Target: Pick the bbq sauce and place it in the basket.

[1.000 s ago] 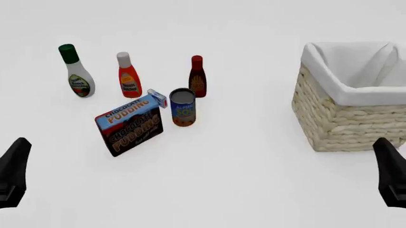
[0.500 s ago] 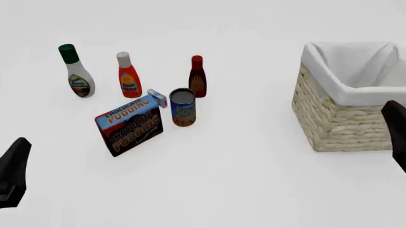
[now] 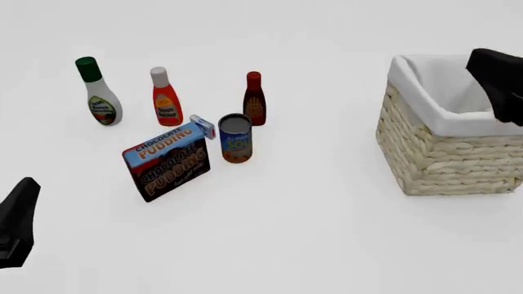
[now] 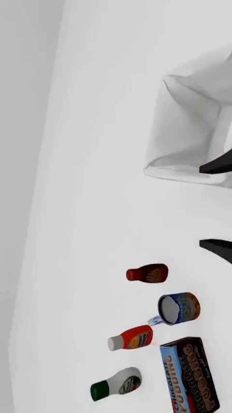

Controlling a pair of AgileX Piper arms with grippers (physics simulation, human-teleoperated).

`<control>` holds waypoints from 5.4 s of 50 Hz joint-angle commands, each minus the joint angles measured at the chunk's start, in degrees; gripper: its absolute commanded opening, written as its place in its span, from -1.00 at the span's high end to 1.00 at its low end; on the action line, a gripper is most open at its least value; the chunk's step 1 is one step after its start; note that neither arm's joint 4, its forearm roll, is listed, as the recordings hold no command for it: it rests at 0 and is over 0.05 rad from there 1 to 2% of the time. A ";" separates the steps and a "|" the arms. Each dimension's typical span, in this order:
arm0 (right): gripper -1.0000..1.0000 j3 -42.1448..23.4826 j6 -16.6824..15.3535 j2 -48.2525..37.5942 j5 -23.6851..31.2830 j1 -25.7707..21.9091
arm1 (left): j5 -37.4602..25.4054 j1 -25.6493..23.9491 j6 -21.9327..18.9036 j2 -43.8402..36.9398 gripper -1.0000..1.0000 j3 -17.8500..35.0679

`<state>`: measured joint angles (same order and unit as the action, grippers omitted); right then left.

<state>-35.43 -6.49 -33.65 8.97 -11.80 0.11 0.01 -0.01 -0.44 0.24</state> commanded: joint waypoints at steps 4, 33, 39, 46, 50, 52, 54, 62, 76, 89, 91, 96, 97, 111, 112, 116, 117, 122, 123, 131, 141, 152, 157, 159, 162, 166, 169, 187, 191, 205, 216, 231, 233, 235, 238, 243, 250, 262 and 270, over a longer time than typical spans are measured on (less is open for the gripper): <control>-1.00 -12.26 -3.20 -13.95 1.99 -4.32 | 0.00 0.00 0.00 0.00 -1.00 0.00; -1.00 -31.98 -2.44 -40.71 2.56 -13.49 | 0.00 0.00 0.00 0.00 -1.00 0.00; -1.00 -37.02 -2.49 -46.25 4.16 -14.99 | 0.00 0.00 0.00 0.00 -1.00 0.00; -1.00 -41.37 -1.59 -50.96 5.27 -16.38 | 0.00 0.02 -0.01 0.00 -1.00 0.00; -1.00 -44.32 -0.11 -54.08 6.26 -17.20 | 0.00 0.00 0.01 0.01 -1.00 0.00; -1.00 -45.35 0.04 -55.00 6.46 -17.54 | 0.00 0.00 0.01 0.01 -1.00 0.00; -1.00 -46.18 0.45 -55.84 6.77 -17.83 | 0.00 0.00 0.01 0.00 -1.00 0.00; -1.00 -50.93 0.66 -60.38 7.64 -18.85 | 0.00 0.00 -0.01 0.00 -1.00 0.00; -1.00 -61.83 0.46 -71.13 10.48 -18.62 | 0.00 0.00 0.01 0.00 -1.00 0.00; -1.00 -73.80 0.92 -82.75 13.40 -17.68 | 0.00 0.01 -0.01 0.00 -1.00 0.00; -1.00 -75.40 0.96 -84.21 13.73 -17.56 | 0.00 0.00 0.02 0.00 -1.00 0.00; -1.00 -79.25 1.00 -87.77 14.72 -17.20 | 0.00 0.00 -0.01 0.00 -1.00 0.00; -1.00 -80.06 0.99 -88.52 14.98 -17.15 | 0.00 0.00 0.00 0.01 -1.00 0.00; -1.00 -88.94 0.27 -96.65 18.29 -16.86 | 0.00 0.00 0.00 0.00 -1.00 0.00; -1.00 -89.50 0.14 -97.16 18.48 -16.76 | 0.00 0.01 0.01 0.00 -1.00 0.00; -1.00 -91.75 0.11 -99.29 19.18 -16.48 | 0.00 0.01 -0.01 -0.02 -1.00 0.00; -1.00 -91.94 0.06 -99.57 19.22 -16.47 | 0.00 0.01 -0.01 -0.02 -1.00 0.00; -1.00 -93.00 -0.20 -101.15 19.41 -16.53 | 0.00 0.00 0.00 0.00 -1.00 0.00; -1.00 -93.69 -0.28 -101.71 19.67 -16.49 | 0.00 -0.02 0.01 -0.01 -1.00 0.00; -1.00 -96.06 -0.53 -103.94 20.71 -16.33 | 0.00 0.00 0.01 0.00 -1.00 0.00; -1.00 -97.13 -0.59 -105.95 21.29 -16.66 | 0.00 0.00 0.00 0.01 -1.00 0.00; -1.00 -94.86 -0.65 -106.47 20.43 -16.74 | 0.00 0.00 0.00 -0.01 -1.00 0.00; -1.00 -94.35 -0.43 -106.85 20.33 -17.12 | 0.00 0.00 0.00 0.01 -1.00 0.00; -1.00 -94.45 -0.44 -107.07 20.31 -17.08 | 0.00 -0.01 0.00 -0.01 -1.00 0.00; -1.00 -95.29 -0.42 -107.83 20.73 -16.87 | 0.00 0.01 0.00 -0.01 -1.00 0.00; -1.00 -95.72 -0.41 -108.48 20.83 -16.86 | 0.00 0.00 -0.02 0.00 -1.00 0.00; -1.00 -96.85 -0.30 -109.24 21.31 -16.87 | 0.00 0.01 0.00 -0.01 -1.00 0.00; -1.00 -108.05 0.05 -116.22 26.42 -16.34 | 0.00 0.01 0.00 -0.01 -1.00 0.00; -1.00 -107.36 0.11 -115.96 25.99 -16.47 | 0.00 0.00 0.01 0.00 -1.00 0.00; 1.00 -104.33 -0.83 -112.80 24.76 -16.03 | 0.00 0.00 0.02 0.00 -1.00 0.00; 1.00 -100.61 -1.65 -106.95 23.66 -15.38 | 0.00 0.01 0.00 0.00 -1.00 0.00; 1.00 -96.28 -2.99 -99.83 22.13 -15.10 | 0.00 -0.01 0.00 0.00 -1.00 0.00; 1.00 -95.70 -2.66 -98.17 22.21 -15.36 | 0.00 0.00 0.00 0.00 -1.00 0.00; 1.00 -95.22 -2.66 -96.48 22.24 -15.38 | 0.00 -0.01 0.00 0.01 -1.00 0.00; 1.00 -93.67 -2.59 -93.55 22.13 -15.44 | 0.00 0.00 -0.01 0.00 -1.00 0.00; 1.00 -90.82 -2.36 -89.46 21.65 -15.71 | 0.00 0.00 0.00 0.00 -1.00 0.00; 1.00 -85.87 -2.64 -82.62 21.47 -15.91 | 0.00 0.00 0.00 0.00 -1.00 0.00; 1.00 -81.98 -2.82 -75.60 22.63 -14.68 | 0.00 -0.01 -0.02 0.00 -1.00 0.00; 1.00 -80.27 -3.00 -72.31 23.59 -13.69 | 0.00 0.01 -0.01 -0.01 -1.00 0.00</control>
<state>-118.11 -9.99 -111.29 31.85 -26.50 0.11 0.01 -0.01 -0.44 0.25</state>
